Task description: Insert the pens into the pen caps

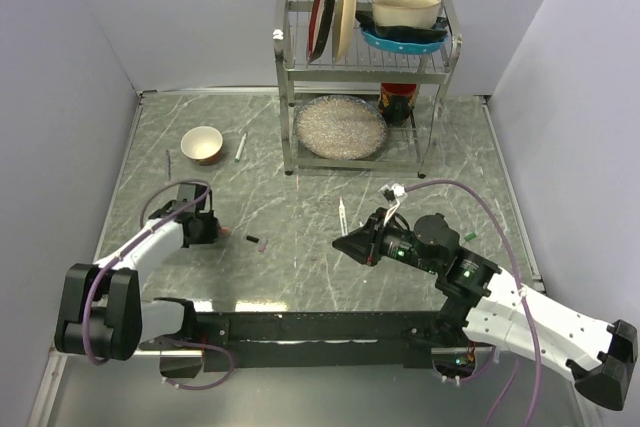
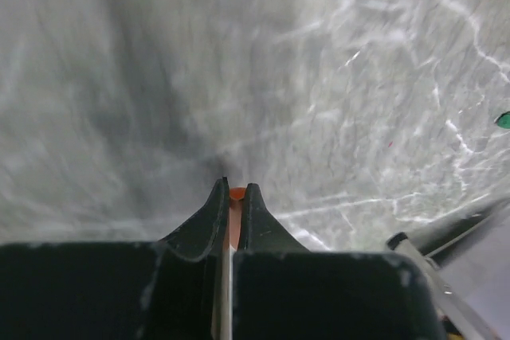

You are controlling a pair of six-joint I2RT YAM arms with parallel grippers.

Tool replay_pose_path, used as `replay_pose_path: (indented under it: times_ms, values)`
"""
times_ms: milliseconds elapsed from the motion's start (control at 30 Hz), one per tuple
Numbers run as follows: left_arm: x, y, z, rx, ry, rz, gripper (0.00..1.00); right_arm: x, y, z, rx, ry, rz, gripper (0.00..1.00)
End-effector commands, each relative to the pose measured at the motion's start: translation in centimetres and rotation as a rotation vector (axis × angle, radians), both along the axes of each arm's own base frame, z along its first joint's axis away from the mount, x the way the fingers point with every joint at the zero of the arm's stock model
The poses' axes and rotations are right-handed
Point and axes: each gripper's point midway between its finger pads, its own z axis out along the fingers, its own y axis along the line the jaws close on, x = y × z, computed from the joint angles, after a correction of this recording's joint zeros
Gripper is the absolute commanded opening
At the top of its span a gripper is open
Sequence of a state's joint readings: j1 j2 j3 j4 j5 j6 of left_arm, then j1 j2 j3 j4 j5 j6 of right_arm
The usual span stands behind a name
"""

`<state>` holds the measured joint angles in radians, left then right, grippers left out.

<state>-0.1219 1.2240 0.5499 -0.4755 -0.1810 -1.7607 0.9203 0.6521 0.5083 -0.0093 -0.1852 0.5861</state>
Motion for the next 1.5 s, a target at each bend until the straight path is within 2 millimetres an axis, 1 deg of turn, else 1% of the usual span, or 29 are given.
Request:
replay_pose_path:
  times_ms: [0, 67, 167, 200, 267, 300, 367, 400, 433, 467, 500, 533, 567, 600, 633, 667, 700, 767, 800, 900, 967, 1000, 1067, 1100, 1167, 1200, 1300, 1400, 1467]
  values:
    - [0.7, -0.9, 0.6, -0.081, -0.003, 0.187, 0.01, -0.3, -0.3, 1.9, 0.040, -0.021, 0.002, 0.00]
    - [0.8, -0.8, 0.6, -0.050, 0.009, 0.170, 0.06, -0.4, -0.5, 2.1, 0.045, -0.025, -0.002, 0.00]
    - [0.5, -0.1, 1.2, 0.026, 0.045, 0.123, 0.28, -0.5, -1.0, 2.3, 0.050, -0.028, -0.016, 0.00]
    - [0.8, 0.1, 2.0, 0.064, 0.044, 0.074, 0.43, -0.6, -1.1, 2.3, 0.051, -0.025, -0.018, 0.00]
    - [1.1, 1.3, 3.5, 0.146, 0.018, 0.050, 0.57, -0.6, -1.3, 2.5, 0.060, -0.029, -0.023, 0.00]
    - [1.6, 1.6, 4.7, 0.190, -0.001, 0.003, 0.70, -0.7, -1.4, 2.4, 0.058, -0.028, -0.023, 0.00]
    - [2.6, 2.4, 7.2, 0.270, -0.060, -0.049, 0.80, -0.8, -1.4, 2.6, 0.065, -0.026, -0.021, 0.00]
    - [2.9, 2.5, 7.9, 0.352, -0.065, -0.192, 0.84, -0.8, -1.5, 2.6, 0.066, -0.029, -0.020, 0.00]
    - [5.2, 2.0, 9.9, 0.405, -0.171, -0.281, 0.84, -0.9, -1.5, 2.5, 0.065, -0.025, -0.019, 0.00]
    - [6.8, 0.4, 11.5, 0.421, -0.257, -0.429, 0.84, -1.0, -1.5, 2.6, 0.071, -0.027, -0.013, 0.00]
    - [7.5, -0.4, 12.2, 0.556, -0.292, -0.698, 0.80, -1.1, -1.5, 2.7, 0.075, -0.030, -0.010, 0.00]
    - [9.0, -2.0, 13.5, 0.592, -0.390, -0.836, 0.77, -1.2, -1.5, 2.8, 0.082, -0.036, -0.005, 0.00]
    - [9.4, -3.2, 14.4, 0.625, -0.431, -0.975, 0.74, -1.3, -1.6, 2.9, 0.088, -0.040, -0.001, 0.00]
    - [9.2, -4.5, 14.6, 0.687, -0.455, -1.184, 0.70, -1.3, -1.6, 2.9, 0.090, -0.042, -0.002, 0.00]
    - [9.2, -4.4, 14.0, 0.716, -0.412, -1.261, 0.70, -1.4, -1.8, 3.1, 0.099, -0.045, -0.002, 0.00]
    - [9.2, -4.4, 14.9, 0.748, -0.385, -1.324, 0.70, -1.4, -1.8, 3.2, 0.102, -0.046, -0.006, 0.00]
    - [9.2, -4.0, 14.0, 0.814, -0.328, -1.447, 0.70, -1.3, -1.9, 3.1, 0.098, -0.044, -0.015, 0.00]
    - [9.3, -3.6, 13.7, 0.870, -0.281, -1.558, 0.70, -1.4, -2.1, 3.3, 0.099, -0.049, -0.017, 0.00]
    - [9.5, -3.1, 13.0, 0.947, -0.250, -1.670, 0.71, -1.4, -2.1, 3.4, 0.097, -0.049, -0.014, 0.00]
    - [10.4, -1.2, 11.3, 1.103, -0.139, -1.794, 0.70, -1.5, -2.2, 3.3, 0.081, -0.050, -0.013, 0.00]
    - [10.8, -0.9, 10.3, 1.137, -0.099, -1.867, 0.68, -1.3, -2.4, 3.2, 0.070, -0.054, -0.026, 0.00]
    - [11.1, -0.7, 9.2, 1.154, -0.070, -1.947, 0.66, -1.3, -2.6, 3.0, 0.060, -0.050, -0.032, 0.00]
    - [11.2, -1.9, 8.4, 1.119, -0.112, -2.050, 0.62, -1.1, -2.8, 2.9, 0.055, -0.054, -0.046, 0.00]
    - [11.3, -2.3, 7.3, 1.103, -0.114, -2.126, 0.57, -1.1, -2.9, 2.8, 0.050, -0.055, -0.050, 0.00]
    - [11.4, -2.8, 6.5, 1.088, -0.122, -2.197, 0.55, -0.9, -3.0, 2.8, 0.047, -0.056, -0.061, 0.00]
    - [11.6, -2.6, 5.3, 1.082, -0.093, -2.247, 0.53, -0.9, -3.0, 2.8, 0.043, -0.057, -0.060, 0.00]
    - [12.0, -1.6, 3.5, 1.089, -0.006, -2.320, 0.50, -0.8, -3.0, 2.5, 0.025, -0.048, -0.063, 0.00]
    - [12.5, -1.4, 2.1, 1.077, 0.002, -2.352, 0.50, -0.8, -3.0, 2.2, 0.016, -0.045, -0.065, 0.00]
    - [13.2, -1.2, 1.8, 1.104, 0.010, -2.349, 0.50, -0.7, -3.1, 2.2, 0.014, -0.044, -0.070, 0.00]
